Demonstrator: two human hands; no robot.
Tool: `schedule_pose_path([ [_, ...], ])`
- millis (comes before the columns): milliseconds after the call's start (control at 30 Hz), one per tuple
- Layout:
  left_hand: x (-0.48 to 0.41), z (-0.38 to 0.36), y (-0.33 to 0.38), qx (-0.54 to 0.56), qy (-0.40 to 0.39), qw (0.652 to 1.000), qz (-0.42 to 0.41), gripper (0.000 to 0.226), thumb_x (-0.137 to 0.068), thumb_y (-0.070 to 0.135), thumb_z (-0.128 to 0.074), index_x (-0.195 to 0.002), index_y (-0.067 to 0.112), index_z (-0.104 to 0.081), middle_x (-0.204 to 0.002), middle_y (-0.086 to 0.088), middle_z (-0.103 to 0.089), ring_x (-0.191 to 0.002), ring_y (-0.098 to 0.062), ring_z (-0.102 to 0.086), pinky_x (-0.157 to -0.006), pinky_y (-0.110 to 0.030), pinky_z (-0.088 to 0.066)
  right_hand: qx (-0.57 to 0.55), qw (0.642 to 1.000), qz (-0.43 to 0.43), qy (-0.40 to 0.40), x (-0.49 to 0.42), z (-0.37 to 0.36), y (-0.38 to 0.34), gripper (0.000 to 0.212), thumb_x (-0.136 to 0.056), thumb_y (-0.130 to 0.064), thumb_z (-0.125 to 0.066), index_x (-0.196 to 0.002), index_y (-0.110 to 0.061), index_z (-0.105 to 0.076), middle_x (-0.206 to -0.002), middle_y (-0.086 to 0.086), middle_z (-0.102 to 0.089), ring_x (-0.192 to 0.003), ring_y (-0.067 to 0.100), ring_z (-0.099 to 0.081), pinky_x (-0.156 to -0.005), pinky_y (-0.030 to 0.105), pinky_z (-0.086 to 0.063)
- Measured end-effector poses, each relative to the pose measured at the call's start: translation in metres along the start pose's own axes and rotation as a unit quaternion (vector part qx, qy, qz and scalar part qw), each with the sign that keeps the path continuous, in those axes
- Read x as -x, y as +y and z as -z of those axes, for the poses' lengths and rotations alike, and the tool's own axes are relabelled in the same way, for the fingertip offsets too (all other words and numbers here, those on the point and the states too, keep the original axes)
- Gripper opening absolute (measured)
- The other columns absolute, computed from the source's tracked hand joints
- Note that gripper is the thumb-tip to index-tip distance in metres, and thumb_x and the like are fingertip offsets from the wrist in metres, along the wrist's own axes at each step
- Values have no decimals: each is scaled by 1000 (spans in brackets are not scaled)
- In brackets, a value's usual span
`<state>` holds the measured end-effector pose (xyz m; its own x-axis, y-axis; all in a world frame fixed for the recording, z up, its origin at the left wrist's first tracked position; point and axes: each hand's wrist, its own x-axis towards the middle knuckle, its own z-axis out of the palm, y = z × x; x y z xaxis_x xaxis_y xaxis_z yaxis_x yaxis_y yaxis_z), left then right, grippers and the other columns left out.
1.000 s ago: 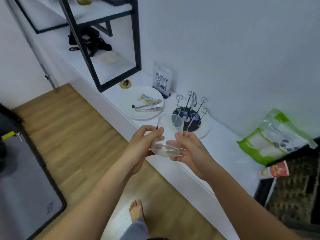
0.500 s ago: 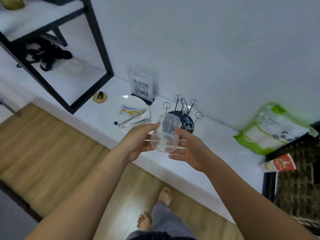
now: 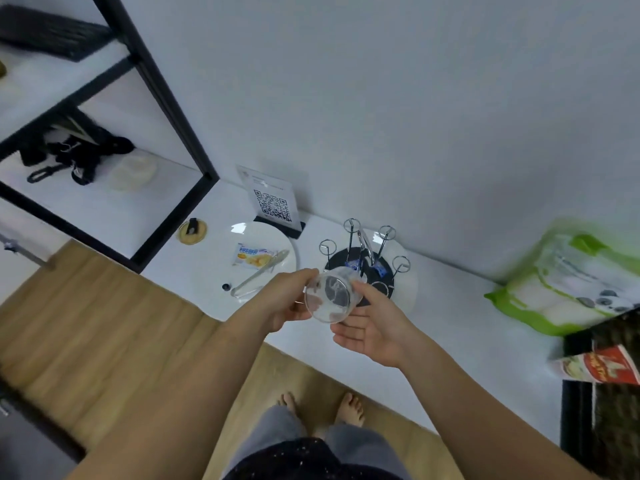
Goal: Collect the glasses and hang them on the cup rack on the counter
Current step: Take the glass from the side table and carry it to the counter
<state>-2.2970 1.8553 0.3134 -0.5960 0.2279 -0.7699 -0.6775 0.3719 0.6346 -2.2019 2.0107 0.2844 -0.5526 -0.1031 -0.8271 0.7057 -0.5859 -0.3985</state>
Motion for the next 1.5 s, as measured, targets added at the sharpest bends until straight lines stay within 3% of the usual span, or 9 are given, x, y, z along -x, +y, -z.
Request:
schedule_pose_path([
  [67,-10,-2,5,-17,-6,1000,5,34,-94,39,-58,-105,9,-70,-93,-13,-66,-80,-25,-59,-62,-29,-53,-13,1000,-10,6,-5,1,-2,68,-85,-55,-67,-117,5,-62,-93,21,-75,-69,29,-74,-63,37,-60],
  [200,-30,-3,13,-33,-9,999,17,23,-91,38,-64,-88,16,-68,-88,-12,-66,-80,-27,-59,-65,-31,-52,-7,999,-25,31,-13,1,-5,67,-87,-62,-59,-112,0,-65,-100,18,-75,-70,25,-72,-63,35,-60],
  [367,-53,-4,19,-57,-23,998,24,24,-90,35,-66,-87,12,-72,-85,-6,-65,-80,-22,-59,-66,-31,-54,-6,998,-38,48,-24,2,-6,70,-88,-66,-53,-109,-1,-69,-98,16,-77,-71,22,-66,-64,33,-58],
  [533,-71,-2,17,-80,-32,996,33,41,-91,44,-61,-110,9,-72,-94,-6,-63,-80,-21,-57,-66,-30,-51,-26,996,-43,74,-37,-4,-6,70,-85,-67,-54,-104,-1,-69,-86,15,-77,-60,19,-63,-61,32,-57],
  [700,-87,-1,12,-79,-39,994,56,45,-92,48,-57,-116,11,-69,-102,-7,-62,-80,-22,-57,-67,-29,-51,-38,992,-49,110,-52,-10,-2,66,-85,-67,-53,-97,-4,-68,-69,12,-73,-55,20,-58,-58,31,-57],
  [1000,-105,0,6,-55,-75,994,62,27,-96,31,-48,-100,14,-69,-97,-9,-63,-86,-21,-54,-70,-31,-51,-66,985,-59,147,-73,-7,3,64,-89,-64,-49,-92,-2,-65,-64,10,-63,-54,19,-49,-56,30,-53],
  [1133,-108,-5,5,-62,-80,992,71,27,-93,26,-52,-104,9,-70,-101,-10,-61,-89,-22,-53,-68,-30,-49,-84,982,-72,156,-79,-4,4,63,-89,-64,-48,-90,-2,-62,-67,10,-59,-51,19,-46,-56,29,-51],
  [1233,-112,-7,3,-69,-82,992,66,38,-97,35,-53,-115,5,-70,-101,-9,-61,-87,-22,-52,-68,-29,-49,-84,980,-75,163,-82,-3,6,64,-87,-66,-48,-87,-4,-62,-66,9,-59,-51,19,-46,-56,30,-51],
  [1500,-118,-9,1,-129,-63,988,55,55,-97,55,-46,-119,8,-64,-109,-6,-61,-84,-20,-59,-68,-27,-53,-75,978,-76,178,-83,-4,4,65,-89,-65,-43,-85,-4,-63,-65,8,-61,-52,18,-48,-57,30,-50],
])
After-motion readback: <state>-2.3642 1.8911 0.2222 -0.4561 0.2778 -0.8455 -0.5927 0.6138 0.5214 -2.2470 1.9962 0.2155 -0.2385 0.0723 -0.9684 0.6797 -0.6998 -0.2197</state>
